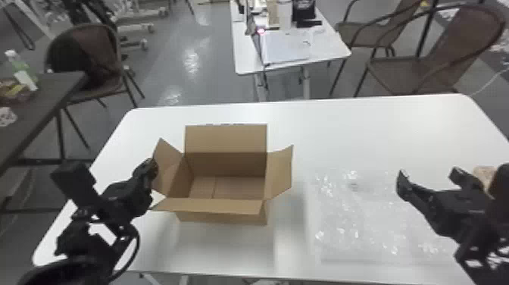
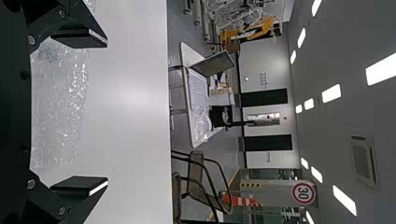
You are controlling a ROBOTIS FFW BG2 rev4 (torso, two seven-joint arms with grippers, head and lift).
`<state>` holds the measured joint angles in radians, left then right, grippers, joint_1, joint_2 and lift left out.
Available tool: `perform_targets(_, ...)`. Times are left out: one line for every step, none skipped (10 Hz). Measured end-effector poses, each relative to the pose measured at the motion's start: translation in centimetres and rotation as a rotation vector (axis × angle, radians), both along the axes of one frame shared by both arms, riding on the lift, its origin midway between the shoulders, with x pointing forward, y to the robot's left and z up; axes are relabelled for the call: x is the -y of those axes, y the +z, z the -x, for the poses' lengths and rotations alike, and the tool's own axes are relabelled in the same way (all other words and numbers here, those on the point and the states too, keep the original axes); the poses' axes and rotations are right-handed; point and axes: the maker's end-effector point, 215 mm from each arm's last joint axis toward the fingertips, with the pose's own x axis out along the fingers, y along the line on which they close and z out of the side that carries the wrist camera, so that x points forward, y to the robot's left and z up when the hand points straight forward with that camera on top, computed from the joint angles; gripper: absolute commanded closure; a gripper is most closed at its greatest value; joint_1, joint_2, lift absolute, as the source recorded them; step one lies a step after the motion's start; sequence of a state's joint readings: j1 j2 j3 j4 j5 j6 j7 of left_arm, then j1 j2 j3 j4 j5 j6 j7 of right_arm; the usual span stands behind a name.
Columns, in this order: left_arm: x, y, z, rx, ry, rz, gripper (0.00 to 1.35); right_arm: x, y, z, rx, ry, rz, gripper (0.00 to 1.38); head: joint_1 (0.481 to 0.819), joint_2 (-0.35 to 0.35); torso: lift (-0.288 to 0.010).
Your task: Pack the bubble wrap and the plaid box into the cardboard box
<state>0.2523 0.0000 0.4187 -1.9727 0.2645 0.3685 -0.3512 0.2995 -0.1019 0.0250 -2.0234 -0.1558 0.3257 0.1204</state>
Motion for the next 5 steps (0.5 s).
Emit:
perform_targets(0.1,0.0,0.0,0.001,-0.001,0.001,1.20,-1.0,-0.3,-0.4,-0.024,0.021,0.014,0.24,0.695,0.202,-0.121)
perform_targets(0.2,0.0,-0.1,0.001,-0.003,0.002,1.20,-1.1,-0.2,-0.8,-0.067,0.003,0.036,0.24,0.695,0.205,-0.121)
perform_targets(0.3,0.0,-0.1,0.001,-0.005,0.002,1.20,-0.4,-0.3,-0.8,-0.145,-0.040,0.061,0.24,0.695,0.197,-0.121)
perform_targets(0.3,-0.1,-0.1,0.000,-0.005,0.002,1.20,0.1,-1.2,-0.6,-0.239,-0.048,0.068,0.24,0.695,0.190,-0.121)
perform_targets(0.4,-0.2,-0.1,-0.001,-0.006,0.002,1.20,0.2,-3.3,-0.1,-0.330,-0.025,0.022,0.24,0.695,0.190,-0.121)
